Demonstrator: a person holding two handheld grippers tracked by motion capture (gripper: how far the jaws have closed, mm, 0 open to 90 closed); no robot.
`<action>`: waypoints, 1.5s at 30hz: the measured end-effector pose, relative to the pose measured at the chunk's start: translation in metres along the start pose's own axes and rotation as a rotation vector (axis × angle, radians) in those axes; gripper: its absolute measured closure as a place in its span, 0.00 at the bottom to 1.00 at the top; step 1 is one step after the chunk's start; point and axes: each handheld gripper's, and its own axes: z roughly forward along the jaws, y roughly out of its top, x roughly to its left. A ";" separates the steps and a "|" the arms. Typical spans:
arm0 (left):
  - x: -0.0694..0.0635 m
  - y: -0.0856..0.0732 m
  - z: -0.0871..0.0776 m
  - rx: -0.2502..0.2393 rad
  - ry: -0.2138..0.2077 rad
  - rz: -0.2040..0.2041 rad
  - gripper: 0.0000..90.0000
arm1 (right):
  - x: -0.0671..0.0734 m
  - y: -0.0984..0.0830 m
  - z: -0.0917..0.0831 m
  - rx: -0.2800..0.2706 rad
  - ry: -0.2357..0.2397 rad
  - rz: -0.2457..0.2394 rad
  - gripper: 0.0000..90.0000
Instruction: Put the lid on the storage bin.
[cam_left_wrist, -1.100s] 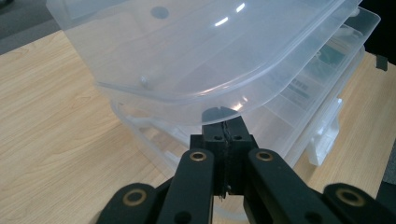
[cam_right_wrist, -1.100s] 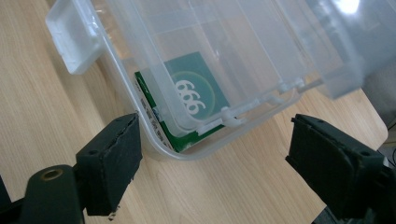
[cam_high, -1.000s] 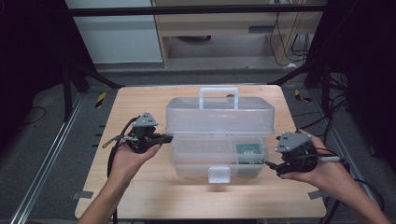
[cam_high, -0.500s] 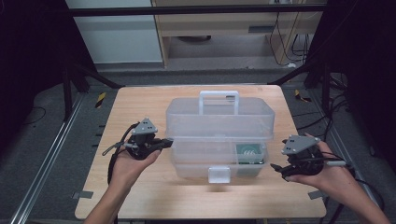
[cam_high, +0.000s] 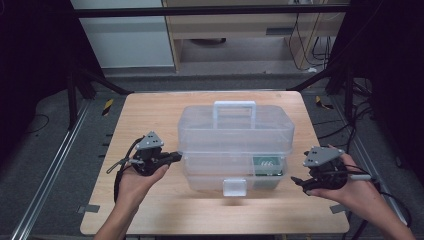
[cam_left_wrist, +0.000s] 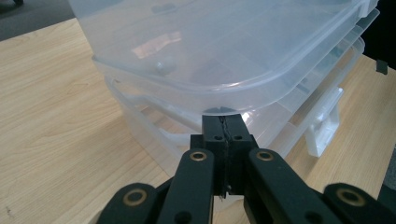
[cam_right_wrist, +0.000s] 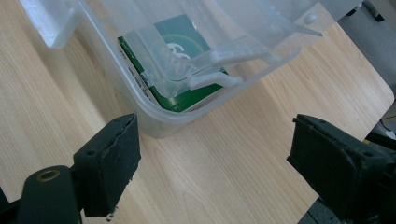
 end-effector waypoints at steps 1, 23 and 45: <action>0.000 -0.002 0.001 0.002 -0.002 -0.008 1.00 | 0.000 -0.001 0.001 0.005 -0.004 0.003 0.18; -0.001 -0.020 0.008 0.006 0.000 -0.016 1.00 | -0.002 -0.017 0.009 0.005 -0.015 0.049 0.17; -0.001 -0.038 0.015 0.047 -0.011 -0.028 1.00 | -0.002 -0.023 0.016 0.019 -0.016 0.062 0.17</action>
